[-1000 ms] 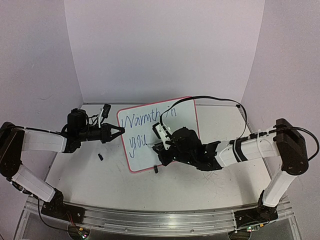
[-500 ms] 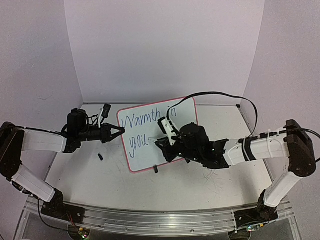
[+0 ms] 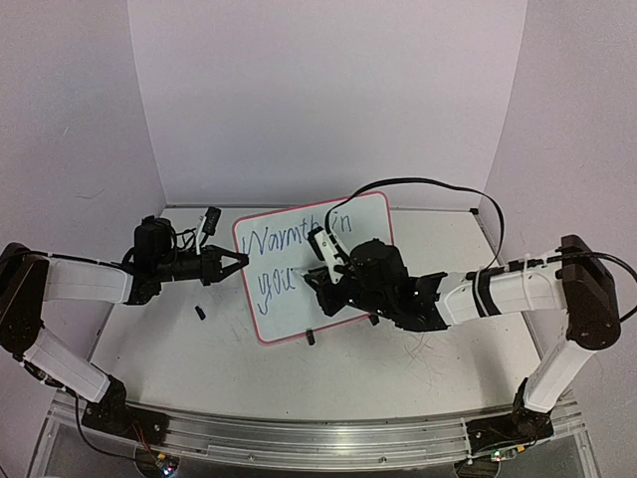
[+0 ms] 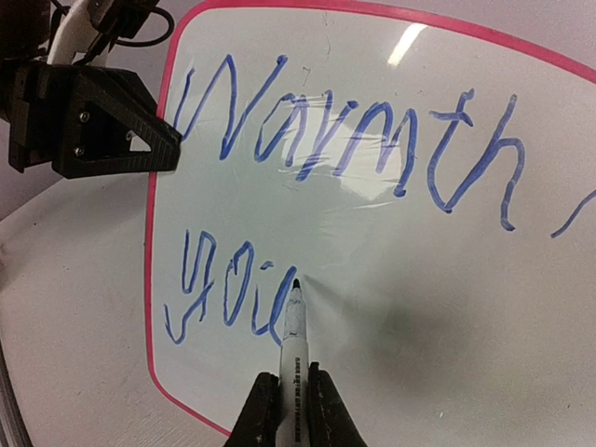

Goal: Write a sentence on the whiteboard

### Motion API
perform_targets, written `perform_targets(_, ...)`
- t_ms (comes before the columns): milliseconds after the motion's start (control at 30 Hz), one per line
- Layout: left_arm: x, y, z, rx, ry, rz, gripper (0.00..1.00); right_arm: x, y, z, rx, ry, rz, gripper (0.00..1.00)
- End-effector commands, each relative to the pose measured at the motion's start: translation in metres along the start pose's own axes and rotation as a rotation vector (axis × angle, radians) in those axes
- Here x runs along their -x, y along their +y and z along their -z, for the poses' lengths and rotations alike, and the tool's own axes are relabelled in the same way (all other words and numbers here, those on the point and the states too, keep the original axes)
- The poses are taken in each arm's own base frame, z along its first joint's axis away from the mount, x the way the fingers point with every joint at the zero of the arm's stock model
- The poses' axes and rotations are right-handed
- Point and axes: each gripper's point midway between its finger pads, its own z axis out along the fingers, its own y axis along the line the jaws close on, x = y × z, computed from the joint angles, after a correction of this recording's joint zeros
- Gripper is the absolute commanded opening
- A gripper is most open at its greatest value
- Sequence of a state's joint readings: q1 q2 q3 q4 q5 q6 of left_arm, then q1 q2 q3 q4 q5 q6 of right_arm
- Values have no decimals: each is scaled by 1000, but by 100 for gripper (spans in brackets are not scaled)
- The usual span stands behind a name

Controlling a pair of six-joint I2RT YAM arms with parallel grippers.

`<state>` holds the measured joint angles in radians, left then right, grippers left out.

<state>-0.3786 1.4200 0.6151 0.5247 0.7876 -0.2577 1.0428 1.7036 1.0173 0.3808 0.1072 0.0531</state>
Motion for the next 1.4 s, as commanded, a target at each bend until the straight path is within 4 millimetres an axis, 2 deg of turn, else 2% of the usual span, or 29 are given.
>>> perform_targets(0, 8, 9, 1, 60, -14, -77, 0, 19, -7, -6, -36, -50, -5, 0)
perform_targets(267, 8, 8, 1, 58, -14, -77, 0, 17, -14, -8, -70, -44, -11, 0)
perform_targets(533, 9, 8, 0, 56, -15, -79, 0, 5, -19, -4, -90, -6, -2, 0)
perform_targets(900, 10, 8, 0, 56, -16, -79, 0, -17, -11, 0, -54, 45, -16, 0)
perform_targets(1367, 9, 8, 1, 57, -14, -78, 0, -35, -4, 3, -34, 81, -37, 0)
